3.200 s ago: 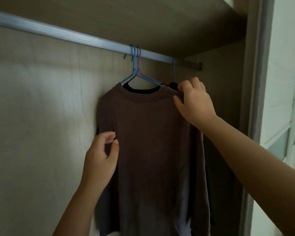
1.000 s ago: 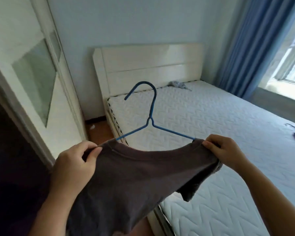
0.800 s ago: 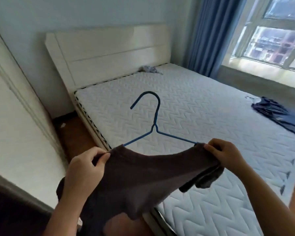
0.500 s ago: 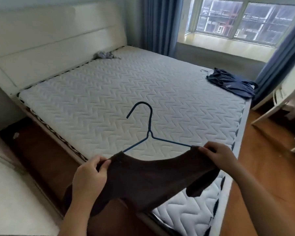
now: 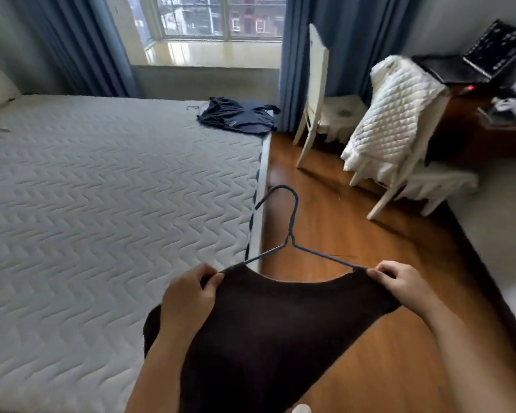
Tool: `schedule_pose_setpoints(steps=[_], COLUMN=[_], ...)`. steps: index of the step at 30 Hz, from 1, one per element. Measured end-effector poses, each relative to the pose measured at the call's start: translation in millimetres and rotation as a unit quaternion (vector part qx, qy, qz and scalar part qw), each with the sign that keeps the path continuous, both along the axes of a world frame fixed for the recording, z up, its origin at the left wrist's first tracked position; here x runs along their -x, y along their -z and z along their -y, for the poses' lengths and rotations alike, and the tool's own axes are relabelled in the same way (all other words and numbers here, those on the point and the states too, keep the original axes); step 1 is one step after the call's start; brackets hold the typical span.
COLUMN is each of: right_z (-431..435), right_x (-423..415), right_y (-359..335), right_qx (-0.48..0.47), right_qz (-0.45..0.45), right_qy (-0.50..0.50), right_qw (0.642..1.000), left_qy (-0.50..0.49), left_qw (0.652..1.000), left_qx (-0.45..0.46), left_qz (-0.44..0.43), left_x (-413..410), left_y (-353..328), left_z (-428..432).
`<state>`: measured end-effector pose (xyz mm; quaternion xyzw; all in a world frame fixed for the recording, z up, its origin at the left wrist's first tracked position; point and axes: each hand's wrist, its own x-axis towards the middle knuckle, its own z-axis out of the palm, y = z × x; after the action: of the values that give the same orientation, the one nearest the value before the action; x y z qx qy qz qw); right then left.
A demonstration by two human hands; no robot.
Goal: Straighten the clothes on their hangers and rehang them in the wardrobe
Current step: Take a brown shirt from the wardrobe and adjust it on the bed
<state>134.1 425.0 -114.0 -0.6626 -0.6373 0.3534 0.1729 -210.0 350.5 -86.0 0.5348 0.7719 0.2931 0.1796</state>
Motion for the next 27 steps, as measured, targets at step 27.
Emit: schedule_pose_setpoints(steps=[27], right_z=[-129.9], right_x=[-183.3], right_y=[-6.6], right_qx=[-0.046], right_qz=[0.046], right_qy=[0.218], right_qw=[0.974], left_qy=[0.193], left_qw=[0.979], left_qx=[0.045], left_qz=[0.054], left_x=[-179.6], left_y=[27.2], left_z=[-244.2])
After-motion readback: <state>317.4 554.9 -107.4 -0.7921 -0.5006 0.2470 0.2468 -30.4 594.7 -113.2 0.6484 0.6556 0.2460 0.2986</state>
